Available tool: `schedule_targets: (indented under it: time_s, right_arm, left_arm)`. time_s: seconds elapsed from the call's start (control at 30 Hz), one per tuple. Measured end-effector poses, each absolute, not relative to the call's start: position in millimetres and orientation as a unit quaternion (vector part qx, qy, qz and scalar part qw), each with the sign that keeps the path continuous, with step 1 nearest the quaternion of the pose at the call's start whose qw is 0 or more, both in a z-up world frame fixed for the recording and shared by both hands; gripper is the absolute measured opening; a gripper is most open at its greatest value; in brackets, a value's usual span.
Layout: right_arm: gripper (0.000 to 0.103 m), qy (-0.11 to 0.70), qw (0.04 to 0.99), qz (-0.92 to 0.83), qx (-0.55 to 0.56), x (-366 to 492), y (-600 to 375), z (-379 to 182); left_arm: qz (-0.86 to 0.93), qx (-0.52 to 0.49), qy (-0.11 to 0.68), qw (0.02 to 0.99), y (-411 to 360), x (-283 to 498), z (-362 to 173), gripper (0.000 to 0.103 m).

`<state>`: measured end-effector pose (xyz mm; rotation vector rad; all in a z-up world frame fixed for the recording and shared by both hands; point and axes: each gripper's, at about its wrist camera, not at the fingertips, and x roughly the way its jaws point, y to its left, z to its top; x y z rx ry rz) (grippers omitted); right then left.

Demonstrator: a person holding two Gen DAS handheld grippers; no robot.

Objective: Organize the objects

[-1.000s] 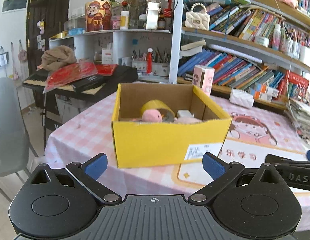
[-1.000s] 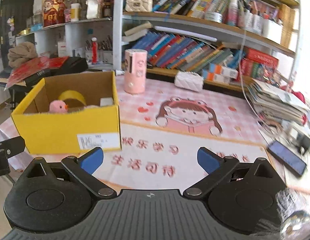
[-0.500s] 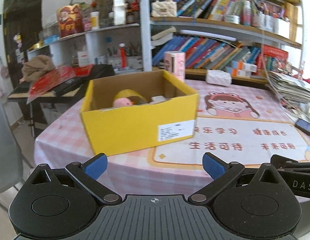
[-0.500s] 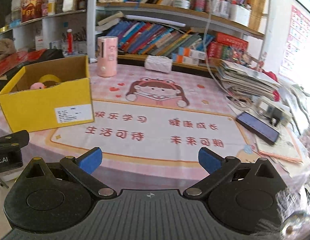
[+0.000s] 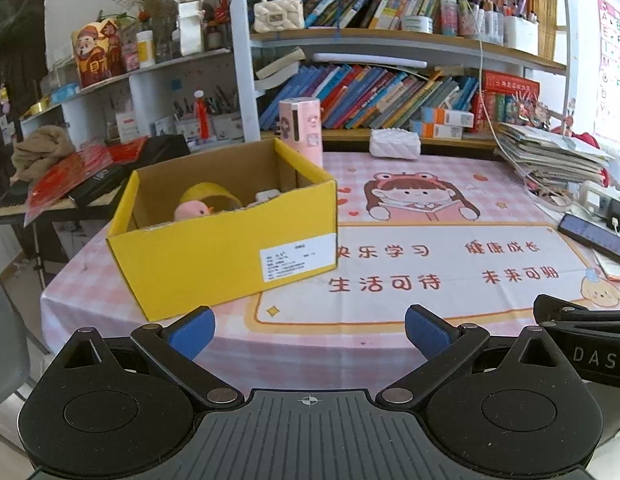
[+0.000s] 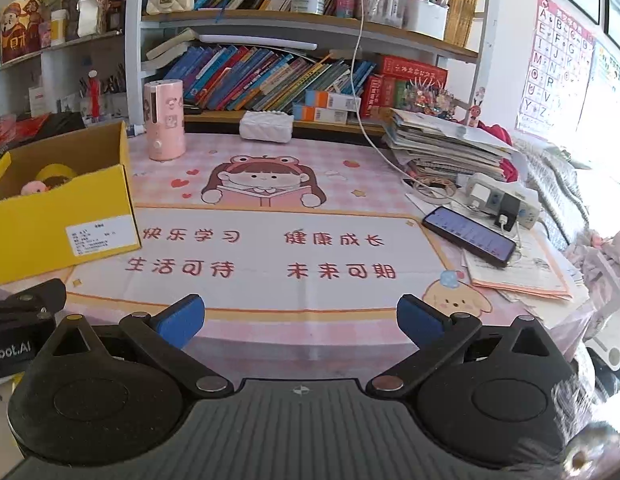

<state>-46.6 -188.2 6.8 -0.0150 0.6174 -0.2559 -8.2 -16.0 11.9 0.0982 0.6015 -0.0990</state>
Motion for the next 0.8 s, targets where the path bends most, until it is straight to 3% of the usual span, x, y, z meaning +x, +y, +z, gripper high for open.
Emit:
schedule_targets:
  time_s: [0.8]
  right_arm:
    - [0.103, 0.325, 0.936, -0.137, -0.008, -44, -195, -2]
  left_arm:
    - [-0.031, 0.058, 0.313, 0.948, -30, -8, 5, 0.102]
